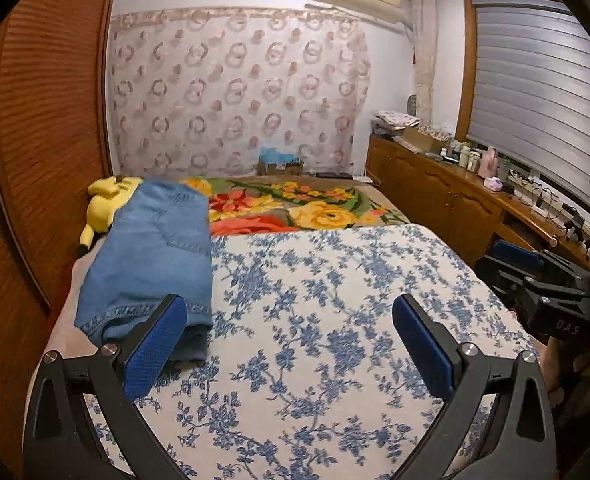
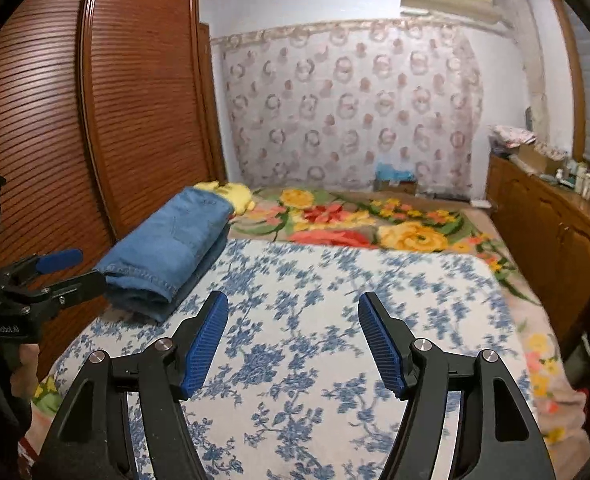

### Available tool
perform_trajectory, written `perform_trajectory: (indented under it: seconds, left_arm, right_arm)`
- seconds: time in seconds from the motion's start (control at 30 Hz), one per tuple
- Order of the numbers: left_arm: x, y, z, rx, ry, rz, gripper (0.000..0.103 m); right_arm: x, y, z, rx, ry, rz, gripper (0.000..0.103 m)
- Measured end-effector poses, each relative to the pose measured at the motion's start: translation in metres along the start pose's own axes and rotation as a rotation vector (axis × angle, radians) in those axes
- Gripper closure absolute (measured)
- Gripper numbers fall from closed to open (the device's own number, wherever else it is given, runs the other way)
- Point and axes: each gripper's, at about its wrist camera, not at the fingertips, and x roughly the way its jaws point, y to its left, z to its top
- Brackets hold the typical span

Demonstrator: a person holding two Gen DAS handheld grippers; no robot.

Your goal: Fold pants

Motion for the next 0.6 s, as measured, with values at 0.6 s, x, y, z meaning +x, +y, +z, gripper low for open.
perform_trajectory:
  seconds: [0.6]
  left_arm:
    - [-0.046,-0.028,0.02,0.035,-0.128,0.038,0.0]
  right_arm:
    - [-0.086,0.012,-0.005,0.022,-0.157,-0.134,0.033]
